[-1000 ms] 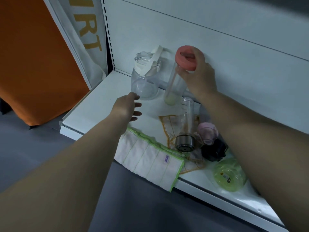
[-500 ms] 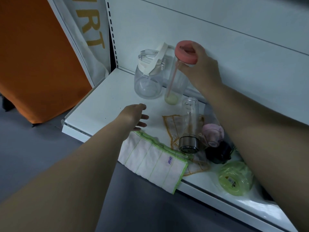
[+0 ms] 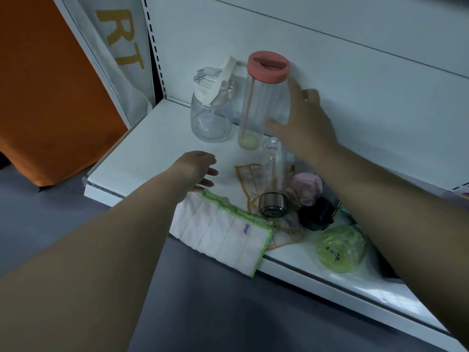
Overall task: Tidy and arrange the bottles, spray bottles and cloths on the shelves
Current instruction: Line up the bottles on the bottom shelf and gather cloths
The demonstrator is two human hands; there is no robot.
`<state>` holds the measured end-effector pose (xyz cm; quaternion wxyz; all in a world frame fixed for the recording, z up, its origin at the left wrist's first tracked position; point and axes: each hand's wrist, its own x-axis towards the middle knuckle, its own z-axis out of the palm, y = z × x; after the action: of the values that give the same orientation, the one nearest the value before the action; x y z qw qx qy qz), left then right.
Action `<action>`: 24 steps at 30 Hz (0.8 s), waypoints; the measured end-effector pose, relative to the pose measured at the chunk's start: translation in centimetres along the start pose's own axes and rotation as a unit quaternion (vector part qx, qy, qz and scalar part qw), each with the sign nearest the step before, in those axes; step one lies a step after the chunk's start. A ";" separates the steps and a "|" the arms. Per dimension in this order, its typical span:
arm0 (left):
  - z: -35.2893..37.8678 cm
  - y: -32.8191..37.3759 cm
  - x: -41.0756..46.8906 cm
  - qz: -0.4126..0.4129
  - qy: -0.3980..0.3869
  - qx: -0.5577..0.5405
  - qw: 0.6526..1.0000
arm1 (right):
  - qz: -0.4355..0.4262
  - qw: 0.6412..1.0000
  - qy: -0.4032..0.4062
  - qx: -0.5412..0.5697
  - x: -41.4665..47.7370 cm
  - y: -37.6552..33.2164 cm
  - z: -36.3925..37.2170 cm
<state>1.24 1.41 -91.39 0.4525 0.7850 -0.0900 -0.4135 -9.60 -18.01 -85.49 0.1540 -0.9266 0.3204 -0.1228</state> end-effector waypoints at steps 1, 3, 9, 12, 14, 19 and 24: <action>0.0 0.0 -0.1 0.000 0.000 0.005 1.000 | -0.029 0.999 -0.014 -0.038 -1.1 0.2 0.2; 0.3 0.1 -0.4 -0.003 0.000 0.018 1.000 | -0.093 0.990 -0.060 -0.089 -3.5 0.7 0.7; 1.4 0.1 -1.3 0.006 -0.010 0.063 0.998 | -0.229 0.921 -0.197 -0.246 -8.1 1.2 2.8; 2.3 0.4 -1.7 0.025 -0.014 0.087 0.996 | -0.235 0.894 -0.227 -0.306 -8.6 1.9 3.4; 3.1 0.7 -2.1 0.043 -0.020 0.105 0.993 | -0.249 0.864 -0.247 -0.362 -8.8 2.3 3.7; 4.8 1.0 -2.9 0.074 -0.054 0.159 0.983 | -0.273 0.832 -0.237 -0.421 -9.1 1.9 4.8; 5.7 0.4 -2.7 0.089 -0.055 0.200 0.974 | -0.266 0.838 -0.269 -0.392 -8.5 1.8 5.9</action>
<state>-4.59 -1.07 -91.02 0.3155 0.8244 -0.2653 -0.3879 -15.18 -12.78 -92.64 -0.1806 -0.9556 0.0286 0.2312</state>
